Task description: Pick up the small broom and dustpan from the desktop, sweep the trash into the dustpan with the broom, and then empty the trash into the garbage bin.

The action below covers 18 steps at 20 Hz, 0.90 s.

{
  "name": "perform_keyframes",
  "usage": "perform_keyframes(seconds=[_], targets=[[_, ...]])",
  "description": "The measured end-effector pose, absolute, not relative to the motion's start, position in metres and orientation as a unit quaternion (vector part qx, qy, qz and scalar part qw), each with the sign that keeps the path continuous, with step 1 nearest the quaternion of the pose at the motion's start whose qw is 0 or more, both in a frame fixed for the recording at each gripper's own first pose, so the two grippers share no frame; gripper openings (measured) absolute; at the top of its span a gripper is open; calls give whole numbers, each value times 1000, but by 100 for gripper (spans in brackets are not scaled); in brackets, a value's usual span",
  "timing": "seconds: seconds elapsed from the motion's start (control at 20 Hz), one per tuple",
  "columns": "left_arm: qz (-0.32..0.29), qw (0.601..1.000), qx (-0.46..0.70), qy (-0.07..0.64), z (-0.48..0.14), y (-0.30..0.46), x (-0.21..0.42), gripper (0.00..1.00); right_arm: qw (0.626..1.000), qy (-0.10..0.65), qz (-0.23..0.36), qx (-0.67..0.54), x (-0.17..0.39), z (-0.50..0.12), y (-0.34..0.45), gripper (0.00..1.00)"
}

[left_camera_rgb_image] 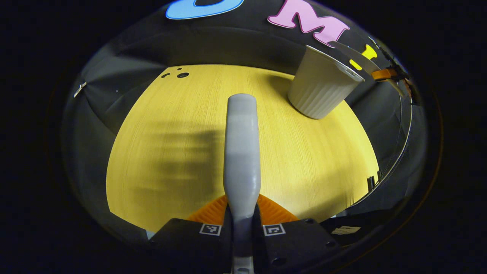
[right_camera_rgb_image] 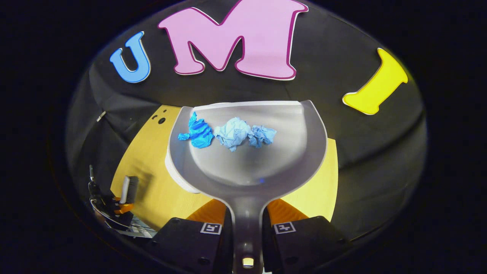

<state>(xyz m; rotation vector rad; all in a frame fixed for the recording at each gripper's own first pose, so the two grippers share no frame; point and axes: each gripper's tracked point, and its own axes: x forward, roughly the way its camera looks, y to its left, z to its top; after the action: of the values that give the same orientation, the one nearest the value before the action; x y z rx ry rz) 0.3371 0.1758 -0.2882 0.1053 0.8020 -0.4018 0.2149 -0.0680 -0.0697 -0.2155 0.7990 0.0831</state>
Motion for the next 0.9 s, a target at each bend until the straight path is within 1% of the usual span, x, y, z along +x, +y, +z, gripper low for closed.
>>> perform_keyframes(seconds=[0.05,0.1,0.15,0.2,0.25,0.35,0.45,0.6,0.65,0.7,0.75,0.8,0.85,0.9], targets=[[-192,900,48,389,-288,176,337,28,914,387,38,-118,216,-72,-69,34],[-189,900,45,390,-290,175,337,25,912,384,34,-141,222,-75,-73,34],[-185,900,41,392,-289,176,337,29,908,379,31,-173,231,-80,-79,35],[-180,901,37,393,-288,177,338,25,903,376,32,-204,233,-85,-82,34],[-177,901,33,394,-288,178,338,28,897,377,36,-227,234,-89,-84,35],[-176,900,22,399,-286,178,337,29,892,370,51,-256,237,-88,-85,35],[-173,899,20,401,-284,181,339,25,887,362,48,-281,235,-86,-86,35],[-169,899,22,403,-287,187,344,25,881,330,40,-337,241,-83,-83,34],[-169,899,21,404,-287,186,345,29,877,316,38,-360,246,-83,-84,35],[-169,898,20,406,-286,184,342,26,872,307,37,-380,250,-81,-86,35],[-170,897,19,408,-285,184,341,29,865,295,32,-405,253,-77,-88,35],[-173,895,20,410,-285,182,339,25,858,284,27,-427,256,-76,-91,35],[-173,895,22,411,-284,181,339,25,848,268,20,-457,259,-72,-93,35],[-173,895,25,410,-284,181,340,28,839,255,14,-481,259,-68,-95,35]])
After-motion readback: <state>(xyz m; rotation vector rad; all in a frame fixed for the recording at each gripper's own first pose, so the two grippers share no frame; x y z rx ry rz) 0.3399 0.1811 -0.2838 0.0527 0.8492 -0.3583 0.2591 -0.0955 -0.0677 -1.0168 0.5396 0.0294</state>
